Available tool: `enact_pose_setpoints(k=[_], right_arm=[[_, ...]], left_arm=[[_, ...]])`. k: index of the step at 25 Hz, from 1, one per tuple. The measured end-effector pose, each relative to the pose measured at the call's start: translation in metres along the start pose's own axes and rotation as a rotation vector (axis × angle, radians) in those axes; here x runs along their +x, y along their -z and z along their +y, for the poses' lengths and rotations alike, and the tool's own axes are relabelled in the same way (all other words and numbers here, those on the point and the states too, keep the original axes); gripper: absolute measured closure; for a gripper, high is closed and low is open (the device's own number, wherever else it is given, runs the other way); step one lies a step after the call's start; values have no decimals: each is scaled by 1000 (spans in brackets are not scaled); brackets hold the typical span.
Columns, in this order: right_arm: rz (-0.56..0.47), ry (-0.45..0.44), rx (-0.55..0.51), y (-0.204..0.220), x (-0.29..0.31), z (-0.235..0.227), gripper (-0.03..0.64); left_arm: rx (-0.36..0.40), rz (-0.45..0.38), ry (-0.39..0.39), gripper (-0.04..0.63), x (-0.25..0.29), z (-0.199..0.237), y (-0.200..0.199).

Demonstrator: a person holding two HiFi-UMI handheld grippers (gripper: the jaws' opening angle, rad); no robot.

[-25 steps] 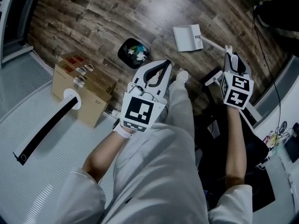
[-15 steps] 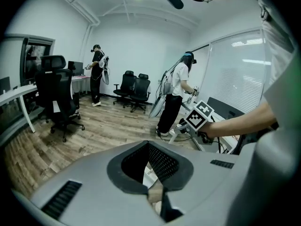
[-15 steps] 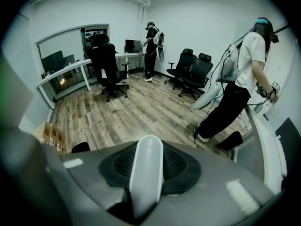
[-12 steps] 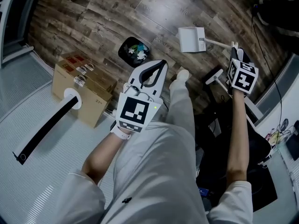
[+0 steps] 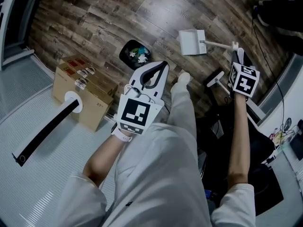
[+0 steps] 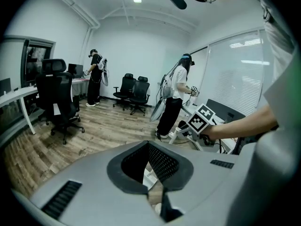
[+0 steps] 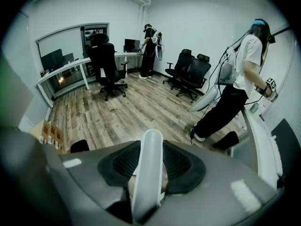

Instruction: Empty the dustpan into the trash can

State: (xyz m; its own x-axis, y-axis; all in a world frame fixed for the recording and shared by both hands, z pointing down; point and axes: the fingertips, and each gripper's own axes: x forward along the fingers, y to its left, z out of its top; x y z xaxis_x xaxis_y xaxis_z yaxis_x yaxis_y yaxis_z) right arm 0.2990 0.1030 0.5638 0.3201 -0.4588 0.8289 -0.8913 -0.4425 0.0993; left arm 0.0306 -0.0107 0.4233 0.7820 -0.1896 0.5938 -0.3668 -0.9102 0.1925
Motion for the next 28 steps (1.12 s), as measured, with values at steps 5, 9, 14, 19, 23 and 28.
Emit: enact_pose_setpoints(k=[5, 9, 14, 19, 23, 28], right_arm=[[-44, 40, 26, -5, -25, -8, 466], [-84, 50, 59, -16, -50, -11, 465], [-175, 31, 102, -43, -98, -1, 457], [-238, -38, 76, -68, -148, 23, 500], [-277, -79, 79, -77, -185, 40, 524], [-344, -130, 73, -83, -226, 59, 604]], left_arm=[[9, -17, -2, 589, -10, -5, -8], [17, -35, 3, 589, -16, -8, -16], [18, -67, -4, 589, -33, -9, -30], [12, -106, -13, 589, -58, -6, -47], [14, -144, -17, 589, -77, -5, -60], [-3, -203, -32, 589, -105, -4, -74]])
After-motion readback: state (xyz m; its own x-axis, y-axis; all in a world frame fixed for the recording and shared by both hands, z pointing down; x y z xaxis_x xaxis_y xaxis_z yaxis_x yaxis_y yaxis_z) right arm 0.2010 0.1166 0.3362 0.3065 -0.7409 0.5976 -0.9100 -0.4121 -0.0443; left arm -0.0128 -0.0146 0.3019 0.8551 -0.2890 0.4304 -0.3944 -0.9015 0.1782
